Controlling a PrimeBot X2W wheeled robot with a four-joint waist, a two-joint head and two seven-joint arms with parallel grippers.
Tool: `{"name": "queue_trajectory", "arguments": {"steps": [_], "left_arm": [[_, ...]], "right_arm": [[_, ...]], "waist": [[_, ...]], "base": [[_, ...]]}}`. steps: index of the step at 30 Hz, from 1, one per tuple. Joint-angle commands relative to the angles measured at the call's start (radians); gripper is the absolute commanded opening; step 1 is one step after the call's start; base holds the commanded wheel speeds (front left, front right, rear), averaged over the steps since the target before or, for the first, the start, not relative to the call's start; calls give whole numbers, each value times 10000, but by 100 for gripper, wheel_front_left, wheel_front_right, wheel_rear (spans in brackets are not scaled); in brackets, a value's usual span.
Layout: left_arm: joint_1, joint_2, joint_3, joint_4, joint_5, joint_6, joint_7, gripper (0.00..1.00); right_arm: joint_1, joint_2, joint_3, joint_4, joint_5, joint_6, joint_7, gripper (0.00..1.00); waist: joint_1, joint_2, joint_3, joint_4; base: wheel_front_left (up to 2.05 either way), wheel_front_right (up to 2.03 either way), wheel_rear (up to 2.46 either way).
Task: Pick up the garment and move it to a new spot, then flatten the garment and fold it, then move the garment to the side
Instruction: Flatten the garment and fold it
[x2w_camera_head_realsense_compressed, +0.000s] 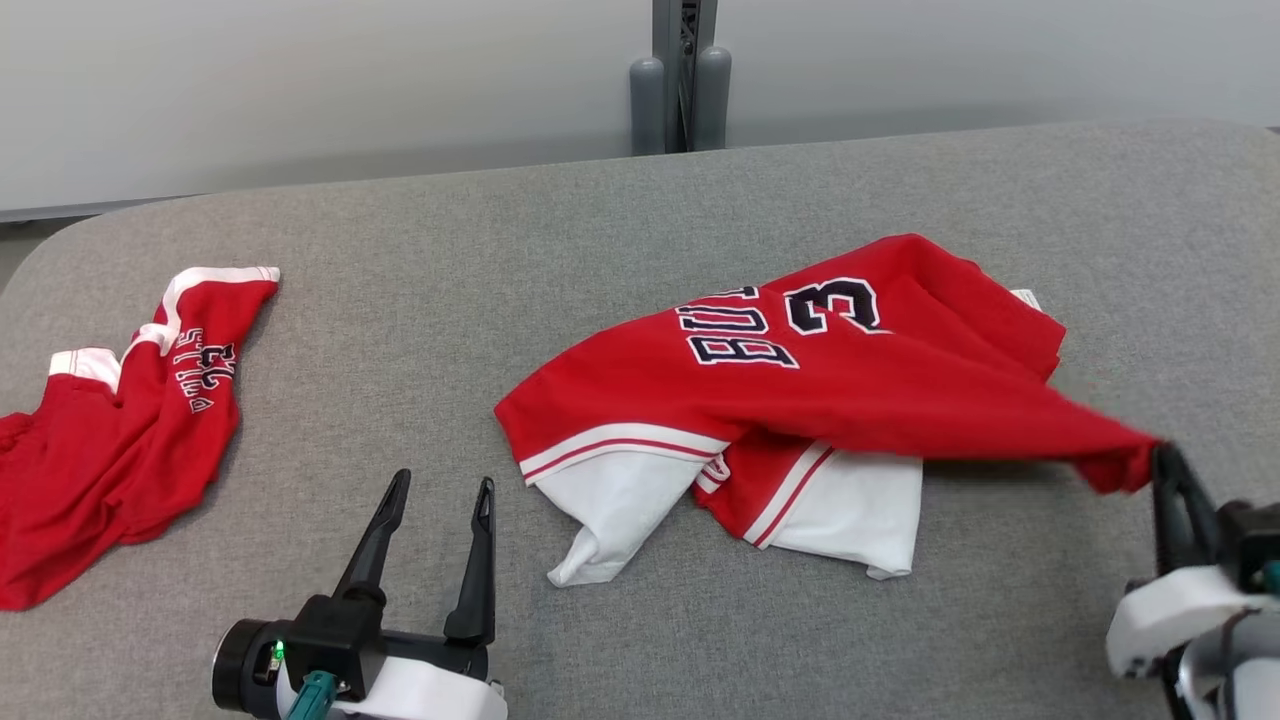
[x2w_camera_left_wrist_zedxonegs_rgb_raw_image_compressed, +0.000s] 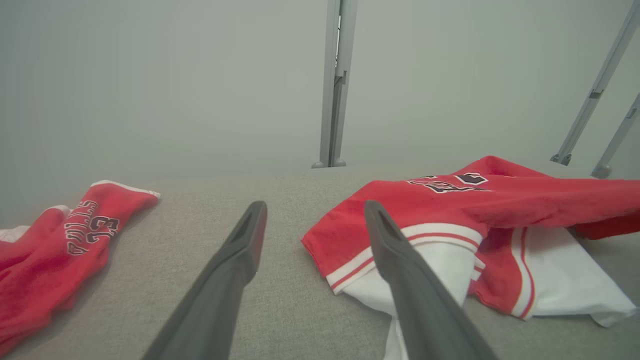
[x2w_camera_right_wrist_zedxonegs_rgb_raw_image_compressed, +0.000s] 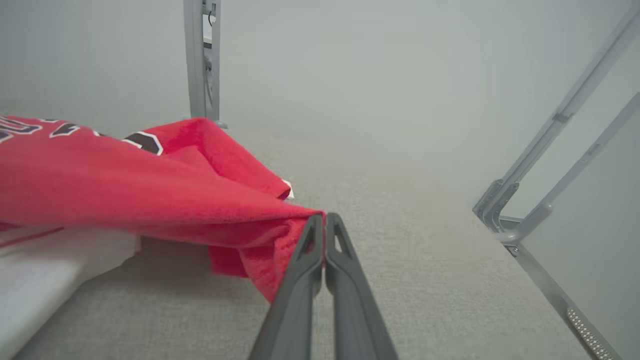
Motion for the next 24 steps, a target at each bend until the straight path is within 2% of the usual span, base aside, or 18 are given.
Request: {"name": "queue_trajectory", "arguments": {"steps": [1, 7, 9, 10, 11, 14, 17, 21, 24], "left_arm": [[-182, 23, 9, 52, 133, -58, -15, 100], [-179, 4, 42, 158, 151, -113, -15, 100], [-135, 30, 86, 211, 170, -125, -15, 100], [-122, 39, 90, 228, 174, -143, -15, 100], [-109, 46, 88, 256, 171, -166, -15, 100], [-87, 45, 106, 324, 169, -166, -15, 100], [-91, 29, 145, 366, 164, -120, -15, 100], [-94, -12, 195, 371, 128, -79, -15, 100], [-58, -51, 223, 372, 64, -51, -15, 100]], "right_arm": [[403, 95, 153, 380, 42, -3, 66, 0], [793, -14, 1525, 1667, 912, -3, 891, 0], [926, -98, 2231, 1924, 1596, -3, 1103, 0], [963, -135, 2405, 1967, 1841, -3, 1162, 33], [1007, -170, 2555, 1983, 2040, -3, 1244, 100], [1101, -458, 2478, 1815, 2286, -3, 1332, 100], [1038, -588, 1746, 1451, 1891, -3, 1290, 100], [902, -313, 661, 594, 1029, -3, 983, 100], [829, 77, 460, -155, 607, -3, 577, 100]], "waist": [[0, 0, 9, -15], [0, 0, 27, -55], [0, 0, 34, -120], [0, 0, 32, -144], [0, 0, 21, -165], [0, 0, -30, -234], [0, 0, -82, -301], [0, 0, -185, -332], [0, 0, -274, -314]], "base": [[0, 0, 0], [0, 0, 0], [0, 0, 0], [0, 0, 0], [0, 0, 0], [0, 0, 0], [0, 0, 0], [0, 0, 0], [0, 0, 0]]}}
